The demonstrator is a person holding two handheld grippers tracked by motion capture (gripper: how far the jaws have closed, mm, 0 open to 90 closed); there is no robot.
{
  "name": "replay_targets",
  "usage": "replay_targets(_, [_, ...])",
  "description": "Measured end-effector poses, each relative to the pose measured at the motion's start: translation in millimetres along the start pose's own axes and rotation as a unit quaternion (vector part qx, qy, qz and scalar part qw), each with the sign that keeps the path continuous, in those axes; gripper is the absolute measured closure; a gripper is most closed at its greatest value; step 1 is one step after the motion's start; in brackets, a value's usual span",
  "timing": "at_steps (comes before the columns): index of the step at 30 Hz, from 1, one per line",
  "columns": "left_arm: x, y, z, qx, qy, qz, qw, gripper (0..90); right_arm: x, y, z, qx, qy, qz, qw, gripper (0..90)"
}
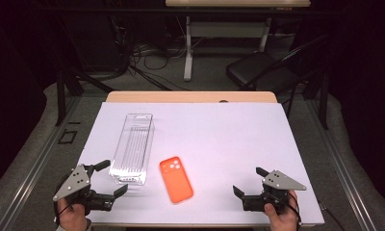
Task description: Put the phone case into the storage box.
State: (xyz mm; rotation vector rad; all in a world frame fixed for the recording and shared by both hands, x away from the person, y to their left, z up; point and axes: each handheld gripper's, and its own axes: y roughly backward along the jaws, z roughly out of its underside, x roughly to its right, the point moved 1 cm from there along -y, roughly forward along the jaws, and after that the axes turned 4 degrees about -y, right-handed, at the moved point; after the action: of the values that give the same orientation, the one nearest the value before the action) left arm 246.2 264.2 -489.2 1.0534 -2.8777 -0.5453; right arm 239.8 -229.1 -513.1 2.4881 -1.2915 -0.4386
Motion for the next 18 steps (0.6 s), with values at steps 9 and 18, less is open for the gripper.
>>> replay_targets(9, [-3.7,-0.6,-0.3,-0.005,0.012,0.008,0.9999,3.2,2.3,-6.9,-0.3,-0.024,-0.013,-0.007,0.9996,0.0])
replay_targets(18, [-12.3,-3.8,-4.3,-0.02,0.037,0.005,0.9991,1.4,-0.1,-9.3,-8.1,-0.039,-0.02,-0.001,0.999,0.0])
